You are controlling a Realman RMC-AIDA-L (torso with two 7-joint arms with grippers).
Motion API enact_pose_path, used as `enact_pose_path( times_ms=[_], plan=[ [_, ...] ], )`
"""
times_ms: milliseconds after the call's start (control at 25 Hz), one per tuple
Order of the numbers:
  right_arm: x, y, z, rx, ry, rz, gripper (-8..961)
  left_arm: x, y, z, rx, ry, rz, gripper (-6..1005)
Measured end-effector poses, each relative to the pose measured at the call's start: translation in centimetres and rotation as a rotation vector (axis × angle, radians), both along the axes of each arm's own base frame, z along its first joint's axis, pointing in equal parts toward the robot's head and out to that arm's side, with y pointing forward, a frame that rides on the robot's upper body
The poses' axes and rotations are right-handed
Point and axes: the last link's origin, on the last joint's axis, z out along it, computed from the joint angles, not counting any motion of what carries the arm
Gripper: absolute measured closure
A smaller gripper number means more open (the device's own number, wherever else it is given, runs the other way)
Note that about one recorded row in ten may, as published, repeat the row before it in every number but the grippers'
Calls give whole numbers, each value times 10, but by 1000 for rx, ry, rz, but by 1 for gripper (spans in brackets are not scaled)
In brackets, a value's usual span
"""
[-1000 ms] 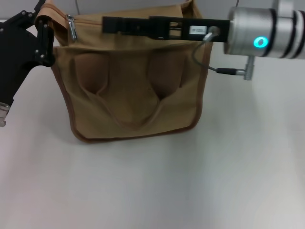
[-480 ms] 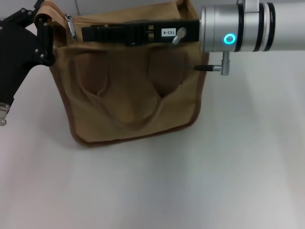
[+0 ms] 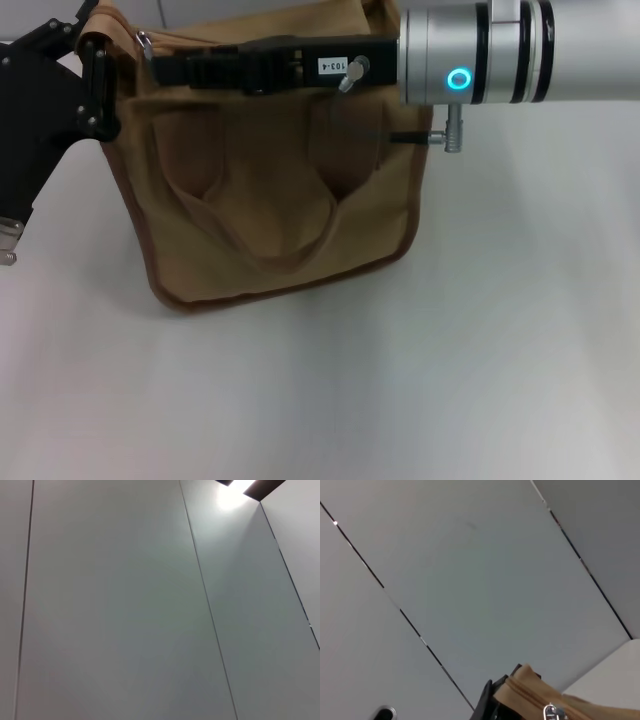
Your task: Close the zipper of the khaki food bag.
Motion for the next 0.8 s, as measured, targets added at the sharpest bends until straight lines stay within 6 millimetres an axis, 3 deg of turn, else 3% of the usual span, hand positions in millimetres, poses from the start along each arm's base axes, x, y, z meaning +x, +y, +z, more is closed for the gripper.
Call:
enact_pose_path(
  times_ms=[440,800],
  plan=[
    [-16,0,-13,11,-45,41,577,3,-2,-1,-3,-9,-18,970],
    [-23,0,-16,29,-62,63,745,6,0,-2,-8,-15,-24,969]
  ],
)
